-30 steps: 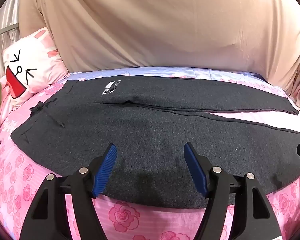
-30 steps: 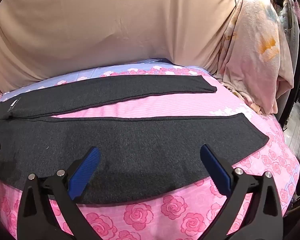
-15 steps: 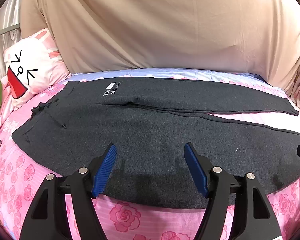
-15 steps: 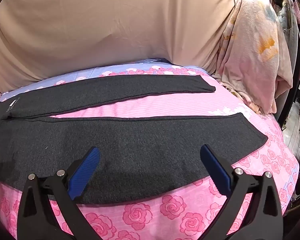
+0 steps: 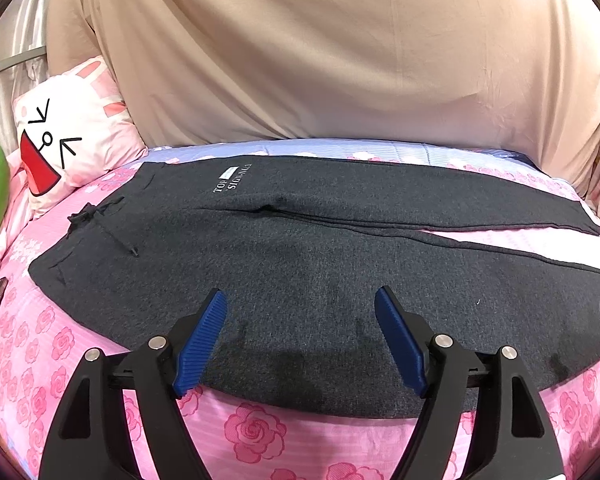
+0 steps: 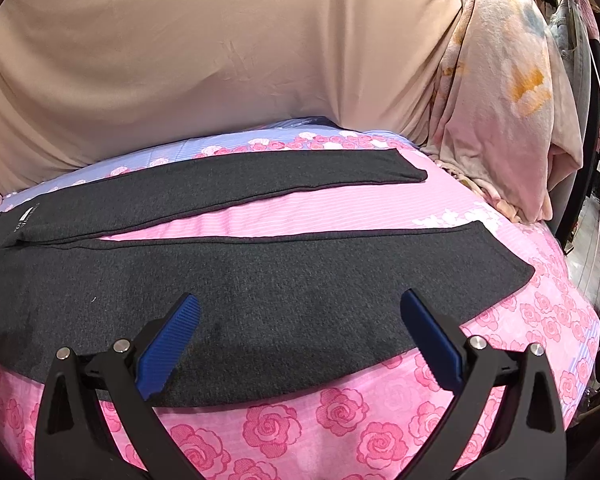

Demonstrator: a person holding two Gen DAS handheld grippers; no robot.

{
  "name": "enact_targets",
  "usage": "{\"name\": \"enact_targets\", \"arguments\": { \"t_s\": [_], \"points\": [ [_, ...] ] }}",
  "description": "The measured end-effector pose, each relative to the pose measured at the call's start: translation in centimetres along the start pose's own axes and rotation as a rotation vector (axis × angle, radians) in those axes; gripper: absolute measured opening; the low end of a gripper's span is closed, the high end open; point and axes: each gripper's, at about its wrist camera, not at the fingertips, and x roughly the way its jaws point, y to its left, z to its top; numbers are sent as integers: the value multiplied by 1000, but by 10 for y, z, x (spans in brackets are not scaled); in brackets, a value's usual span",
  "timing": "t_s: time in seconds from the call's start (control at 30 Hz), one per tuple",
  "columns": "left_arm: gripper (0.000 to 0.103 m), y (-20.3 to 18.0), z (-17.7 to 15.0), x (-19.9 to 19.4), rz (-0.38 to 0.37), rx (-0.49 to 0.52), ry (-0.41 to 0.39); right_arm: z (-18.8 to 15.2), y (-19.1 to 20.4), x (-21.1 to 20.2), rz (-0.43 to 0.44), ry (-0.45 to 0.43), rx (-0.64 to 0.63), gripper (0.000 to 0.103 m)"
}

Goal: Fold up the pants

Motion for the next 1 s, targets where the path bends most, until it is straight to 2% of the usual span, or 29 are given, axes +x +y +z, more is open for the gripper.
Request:
{"name": "enact_targets", "arguments": {
  "t_s": [0.27,1.0],
  "points": [
    [78,4,-1,0,-10,-16,-4,-2,-8,-3,16,12,43,98],
    [78,7,-2,-1,-10,-24,1,-6,-10,-3,13,25,40,98]
  ]
}}
